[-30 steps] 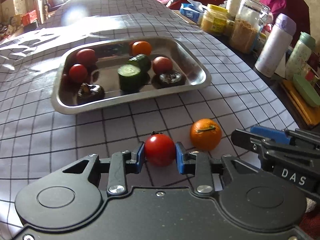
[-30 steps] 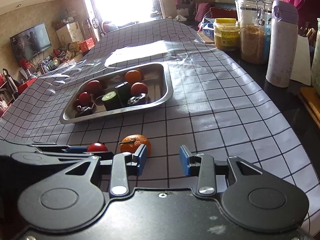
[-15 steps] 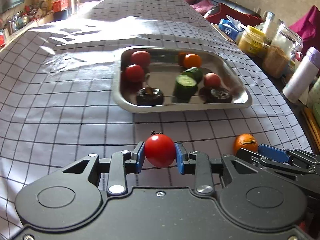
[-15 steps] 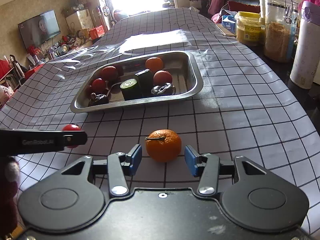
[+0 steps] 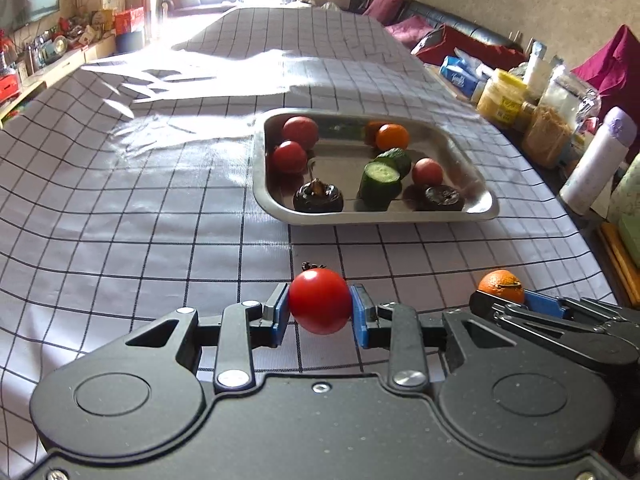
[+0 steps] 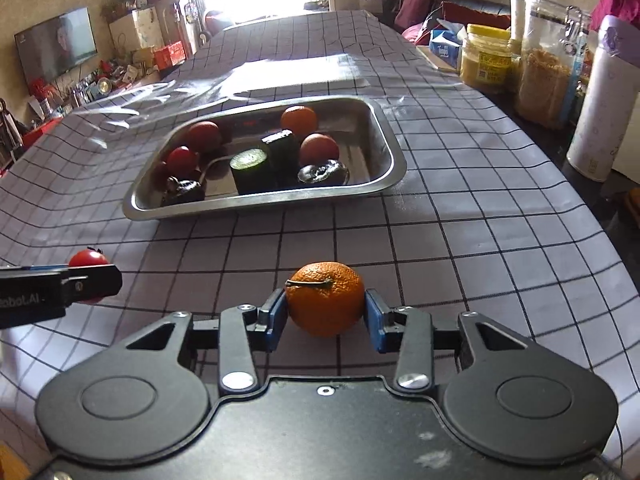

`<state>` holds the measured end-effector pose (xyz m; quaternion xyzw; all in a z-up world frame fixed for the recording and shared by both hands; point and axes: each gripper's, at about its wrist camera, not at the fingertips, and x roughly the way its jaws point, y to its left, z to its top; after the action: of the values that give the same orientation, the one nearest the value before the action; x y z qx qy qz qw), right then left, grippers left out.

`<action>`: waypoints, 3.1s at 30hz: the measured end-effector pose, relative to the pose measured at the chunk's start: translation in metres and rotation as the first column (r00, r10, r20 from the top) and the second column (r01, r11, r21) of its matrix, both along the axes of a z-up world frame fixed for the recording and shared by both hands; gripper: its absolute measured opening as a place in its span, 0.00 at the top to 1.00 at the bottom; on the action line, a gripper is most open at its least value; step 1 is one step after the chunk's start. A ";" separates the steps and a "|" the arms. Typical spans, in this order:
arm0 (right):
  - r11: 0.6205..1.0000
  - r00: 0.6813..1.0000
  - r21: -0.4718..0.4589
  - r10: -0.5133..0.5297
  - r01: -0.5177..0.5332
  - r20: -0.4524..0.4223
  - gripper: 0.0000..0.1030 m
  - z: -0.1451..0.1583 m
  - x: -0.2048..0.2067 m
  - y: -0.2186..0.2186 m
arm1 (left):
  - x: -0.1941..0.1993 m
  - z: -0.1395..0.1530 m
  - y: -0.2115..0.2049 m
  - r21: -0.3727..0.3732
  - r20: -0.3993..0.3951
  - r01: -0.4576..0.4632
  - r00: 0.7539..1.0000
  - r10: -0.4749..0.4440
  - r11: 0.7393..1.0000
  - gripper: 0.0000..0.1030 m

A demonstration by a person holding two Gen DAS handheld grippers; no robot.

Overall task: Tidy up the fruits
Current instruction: 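Carry the tomato and the orange over the steel tray with both grippers, then open both grippers to drop the tomato and orange into the tray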

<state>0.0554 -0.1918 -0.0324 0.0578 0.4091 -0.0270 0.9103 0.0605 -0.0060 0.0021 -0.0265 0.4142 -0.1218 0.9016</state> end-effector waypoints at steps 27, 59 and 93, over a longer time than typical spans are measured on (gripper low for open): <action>0.998 1.000 0.069 -0.003 0.005 -0.025 0.59 0.009 -0.030 0.003 | -0.005 -0.008 -0.019 0.042 -0.049 0.004 0.999 -0.002 0.999 0.61; 0.979 0.835 0.151 0.196 -0.137 -0.514 0.58 0.087 0.154 -0.054 | 0.135 0.051 -0.044 0.079 -0.442 -0.110 0.887 0.134 0.991 0.61; 0.992 0.868 0.103 0.120 -0.079 -0.482 0.57 0.040 0.278 -0.054 | 0.222 0.029 -0.070 0.209 -0.441 -0.124 0.873 0.206 0.970 0.55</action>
<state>0.3337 -0.2459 0.0077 0.0643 0.6281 0.0226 0.7752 0.2822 -0.0764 0.0307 -0.0112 0.6208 0.0021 0.7839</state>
